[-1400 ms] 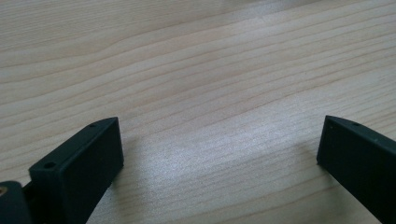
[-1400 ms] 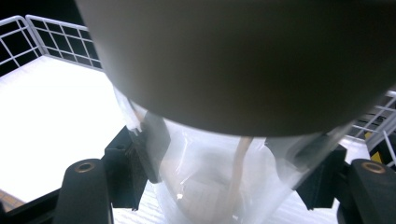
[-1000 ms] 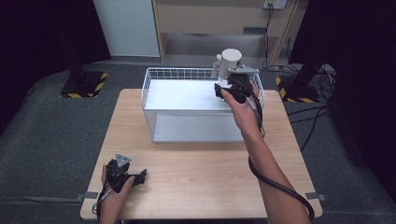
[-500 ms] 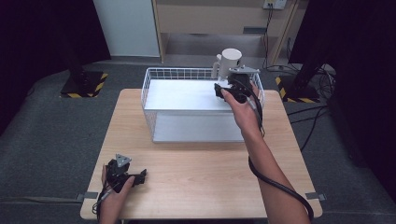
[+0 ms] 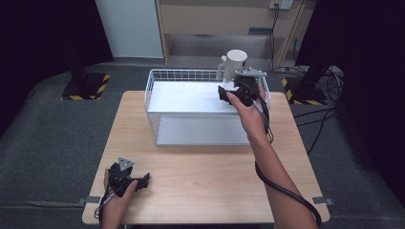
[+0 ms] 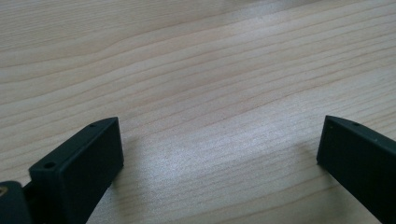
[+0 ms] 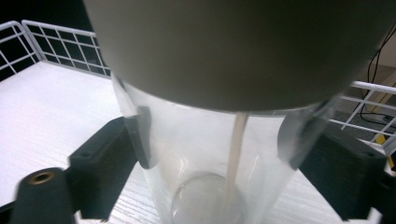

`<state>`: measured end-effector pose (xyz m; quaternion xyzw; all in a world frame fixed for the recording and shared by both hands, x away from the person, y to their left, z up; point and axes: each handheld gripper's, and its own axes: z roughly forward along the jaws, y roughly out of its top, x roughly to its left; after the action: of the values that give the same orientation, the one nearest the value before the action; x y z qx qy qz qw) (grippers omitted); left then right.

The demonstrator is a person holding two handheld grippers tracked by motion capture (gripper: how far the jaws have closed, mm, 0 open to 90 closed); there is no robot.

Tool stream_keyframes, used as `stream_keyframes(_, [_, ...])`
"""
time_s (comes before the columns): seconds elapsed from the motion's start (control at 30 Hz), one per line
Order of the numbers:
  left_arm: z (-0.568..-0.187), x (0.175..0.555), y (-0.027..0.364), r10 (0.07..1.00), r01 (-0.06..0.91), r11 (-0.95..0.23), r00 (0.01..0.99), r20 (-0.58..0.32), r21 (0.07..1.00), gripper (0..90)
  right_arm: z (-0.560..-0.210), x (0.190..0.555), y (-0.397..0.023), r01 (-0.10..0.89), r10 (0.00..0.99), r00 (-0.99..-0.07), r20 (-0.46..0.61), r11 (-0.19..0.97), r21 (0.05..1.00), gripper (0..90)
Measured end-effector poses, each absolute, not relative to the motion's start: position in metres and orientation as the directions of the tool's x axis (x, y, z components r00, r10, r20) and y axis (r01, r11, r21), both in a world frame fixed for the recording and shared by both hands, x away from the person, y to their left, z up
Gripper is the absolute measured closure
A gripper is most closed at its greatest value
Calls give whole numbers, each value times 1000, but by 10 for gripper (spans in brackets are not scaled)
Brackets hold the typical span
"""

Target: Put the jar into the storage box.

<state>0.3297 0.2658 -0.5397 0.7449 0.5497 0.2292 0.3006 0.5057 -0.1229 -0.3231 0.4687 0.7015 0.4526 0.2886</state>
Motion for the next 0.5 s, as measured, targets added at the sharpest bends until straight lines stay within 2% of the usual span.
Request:
stream_keyframes(0.2, [-540,330,266,957,681,-215,291,11,700,0,-323,501,-126,384,910,-414,28,147,912,59])
stream_keyframes(0.5, [-540,330,266,957,681,-215,290,11,700,0,-322,486,-129,364,902,-431,8,166,916,27])
